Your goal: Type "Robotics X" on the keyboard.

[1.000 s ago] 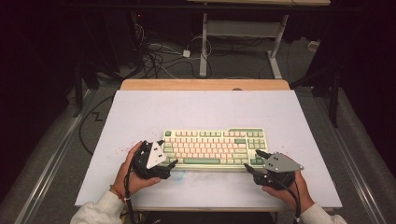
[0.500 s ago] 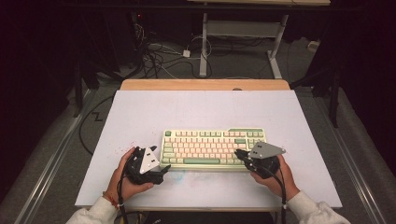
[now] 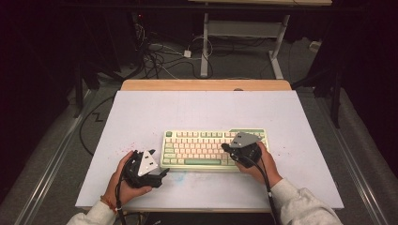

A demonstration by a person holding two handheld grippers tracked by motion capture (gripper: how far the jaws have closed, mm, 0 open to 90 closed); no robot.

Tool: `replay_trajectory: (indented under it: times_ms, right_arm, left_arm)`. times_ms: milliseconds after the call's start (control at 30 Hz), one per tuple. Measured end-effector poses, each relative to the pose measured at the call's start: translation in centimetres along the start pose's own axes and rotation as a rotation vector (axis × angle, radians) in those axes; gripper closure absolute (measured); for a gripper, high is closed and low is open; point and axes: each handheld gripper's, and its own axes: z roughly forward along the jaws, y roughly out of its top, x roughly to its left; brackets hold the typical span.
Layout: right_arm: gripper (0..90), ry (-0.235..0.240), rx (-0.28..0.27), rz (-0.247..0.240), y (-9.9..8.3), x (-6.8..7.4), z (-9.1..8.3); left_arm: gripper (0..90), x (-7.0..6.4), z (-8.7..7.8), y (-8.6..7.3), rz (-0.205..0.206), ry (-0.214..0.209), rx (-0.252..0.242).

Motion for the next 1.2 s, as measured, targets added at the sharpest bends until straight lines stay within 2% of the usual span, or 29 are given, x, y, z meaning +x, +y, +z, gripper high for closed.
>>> replay_trajectory:
  times_ms: [233, 533, 633, 833, 1200]
  right_arm:
    - [89.9, -0.004, 0.024, -0.005, 0.6, -0.3, 1.4]
    - [90.0, -0.013, 0.071, -0.005, 0.8, -0.4, 2.6]
    - [89.9, -0.017, 0.071, 0.001, 0.8, -0.4, 2.7]
    - [89.8, -0.009, 0.094, -0.027, 0.9, -0.2, 2.9]
    - [85.0, -0.002, 0.009, 0.010, 1.0, -0.4, 1.3]
  left_arm:
    - [19.2, -0.1, 0.2, 0.0, 0.006, -0.008, 0.009]
    - [19.2, -0.2, 0.2, 0.1, 0.015, -0.011, 0.013]
    - [19.2, -0.2, 0.2, 0.1, 0.014, -0.013, 0.011]
    - [19.2, -0.3, 0.3, 0.1, 0.019, -0.017, 0.018]
    - [19.3, -0.2, 0.3, 0.0, 0.015, -0.018, 0.023]
